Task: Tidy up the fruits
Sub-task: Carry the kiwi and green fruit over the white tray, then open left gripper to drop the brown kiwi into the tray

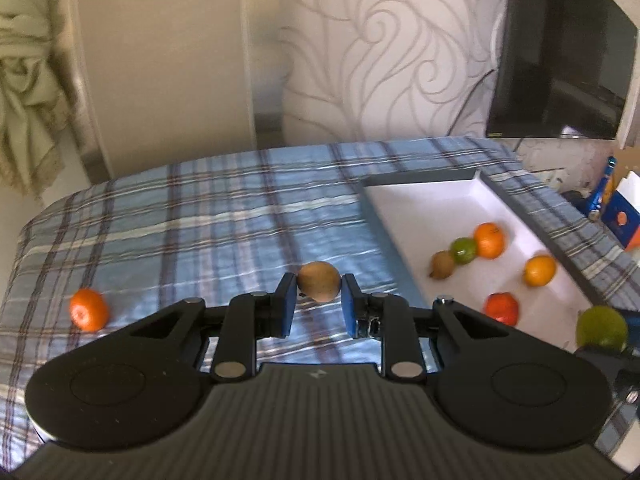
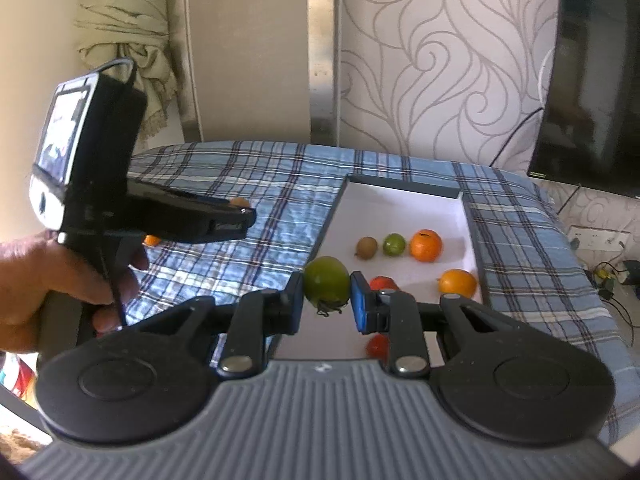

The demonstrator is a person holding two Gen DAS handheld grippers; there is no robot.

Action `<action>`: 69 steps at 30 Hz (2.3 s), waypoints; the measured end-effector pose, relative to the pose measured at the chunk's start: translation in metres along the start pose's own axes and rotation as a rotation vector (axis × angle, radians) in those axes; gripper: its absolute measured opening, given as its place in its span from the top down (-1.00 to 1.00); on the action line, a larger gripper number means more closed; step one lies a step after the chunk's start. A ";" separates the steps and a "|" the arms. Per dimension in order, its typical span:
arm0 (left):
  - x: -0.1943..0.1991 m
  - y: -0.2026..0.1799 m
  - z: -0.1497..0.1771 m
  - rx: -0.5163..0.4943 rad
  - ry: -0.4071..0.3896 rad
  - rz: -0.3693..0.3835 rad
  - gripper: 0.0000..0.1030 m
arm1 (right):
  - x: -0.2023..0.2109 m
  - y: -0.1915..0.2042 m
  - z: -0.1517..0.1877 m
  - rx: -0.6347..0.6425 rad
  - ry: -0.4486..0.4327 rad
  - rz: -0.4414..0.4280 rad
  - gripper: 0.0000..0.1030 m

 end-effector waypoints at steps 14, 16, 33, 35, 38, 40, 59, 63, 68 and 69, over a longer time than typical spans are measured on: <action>-0.029 -0.058 -0.015 -0.053 0.014 0.073 0.46 | 0.007 -0.035 0.006 -0.034 -0.004 0.055 0.47; -0.033 -0.062 -0.016 -0.056 0.018 0.079 0.46 | 0.007 -0.038 0.007 -0.034 -0.003 0.063 0.47; -0.084 -0.091 -0.020 -0.069 0.060 0.125 0.46 | 0.009 -0.062 0.012 -0.035 0.018 0.141 0.47; -0.088 -0.092 -0.020 -0.071 0.062 0.124 0.46 | 0.009 -0.064 0.013 -0.036 0.020 0.147 0.47; -0.094 -0.094 -0.020 -0.076 0.068 0.126 0.46 | 0.009 -0.066 0.012 -0.035 0.017 0.153 0.47; -0.098 -0.094 -0.021 -0.079 0.074 0.124 0.46 | 0.009 -0.066 0.012 -0.036 0.016 0.154 0.47; -0.104 -0.094 -0.024 -0.096 0.090 0.119 0.32 | 0.008 -0.063 0.013 -0.037 0.017 0.149 0.47; -0.099 -0.092 -0.025 -0.100 0.080 0.111 0.12 | 0.006 -0.061 0.013 -0.041 0.018 0.145 0.47; -0.092 -0.089 -0.025 -0.100 0.076 0.108 0.10 | 0.003 -0.058 0.012 -0.046 0.020 0.134 0.47; -0.089 -0.088 -0.025 -0.099 0.074 0.107 0.10 | 0.002 -0.057 0.011 -0.048 0.020 0.131 0.47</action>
Point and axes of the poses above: each gripper's, at about its wrist camera, not at the fingertips, and x roughly against the way its jaws point, y to its left, z to its underside, the point moved 7 cm from there along -x, roughly the way its jaws point, and after that the axes turned 11 degrees about z, right-handed, at the moved point
